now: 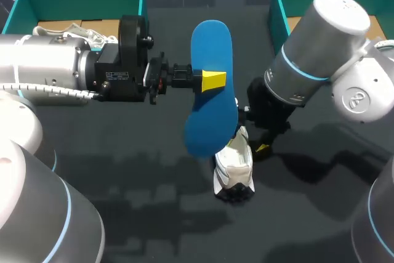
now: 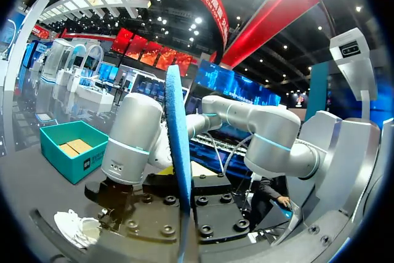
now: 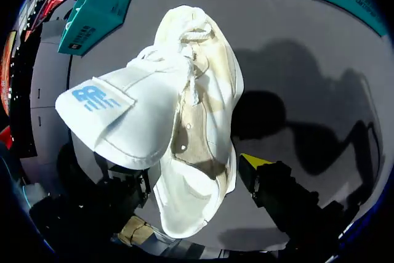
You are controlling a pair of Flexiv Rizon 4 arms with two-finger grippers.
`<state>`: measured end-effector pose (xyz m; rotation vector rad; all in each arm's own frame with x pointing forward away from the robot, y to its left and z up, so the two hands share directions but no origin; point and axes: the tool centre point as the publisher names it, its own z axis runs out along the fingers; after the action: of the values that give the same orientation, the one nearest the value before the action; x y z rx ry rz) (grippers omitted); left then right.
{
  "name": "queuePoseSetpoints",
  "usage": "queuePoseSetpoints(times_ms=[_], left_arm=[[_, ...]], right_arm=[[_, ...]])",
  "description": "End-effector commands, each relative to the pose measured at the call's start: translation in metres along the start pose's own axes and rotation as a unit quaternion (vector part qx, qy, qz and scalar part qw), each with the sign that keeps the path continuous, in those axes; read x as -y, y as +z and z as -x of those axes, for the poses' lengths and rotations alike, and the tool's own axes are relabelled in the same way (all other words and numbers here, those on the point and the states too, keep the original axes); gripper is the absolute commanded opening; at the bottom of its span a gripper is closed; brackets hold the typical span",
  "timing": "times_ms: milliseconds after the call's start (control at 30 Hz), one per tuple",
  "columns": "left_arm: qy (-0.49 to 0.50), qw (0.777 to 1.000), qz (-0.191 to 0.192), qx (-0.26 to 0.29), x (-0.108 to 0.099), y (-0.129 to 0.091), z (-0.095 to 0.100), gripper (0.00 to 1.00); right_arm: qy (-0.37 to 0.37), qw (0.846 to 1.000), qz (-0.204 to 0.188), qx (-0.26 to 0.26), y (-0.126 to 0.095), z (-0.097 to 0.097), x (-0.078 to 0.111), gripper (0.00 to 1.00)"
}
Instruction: Take the shoe out of the shoebox, open the shoe tongue, remove and reinsert the insole, then place the shoe into the shoebox
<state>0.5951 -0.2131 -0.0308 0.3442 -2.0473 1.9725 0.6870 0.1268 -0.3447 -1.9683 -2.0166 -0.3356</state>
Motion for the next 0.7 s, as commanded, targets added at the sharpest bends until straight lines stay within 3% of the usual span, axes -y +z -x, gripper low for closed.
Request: queuePoseSetpoints(times_ms=[33, 467, 700], left_arm=[[0.000, 1.000, -0.001, -0.001, 0.000, 0.004, 0.002, 0.00], [0.000, 1.000, -0.001, -0.001, 0.000, 0.004, 0.002, 0.00], [0.000, 1.000, -0.001, -0.001, 0.000, 0.004, 0.002, 0.00]], right_arm=[[-0.028, 0.993, -0.026, -0.110, -0.039, 0.022, 0.008, 1.00], [-0.028, 0.993, -0.026, -0.110, -0.039, 0.022, 0.008, 1.00], [-0.026, 0.984, 0.024, -0.174, -0.074, 0.016, 0.014, 1.00]])
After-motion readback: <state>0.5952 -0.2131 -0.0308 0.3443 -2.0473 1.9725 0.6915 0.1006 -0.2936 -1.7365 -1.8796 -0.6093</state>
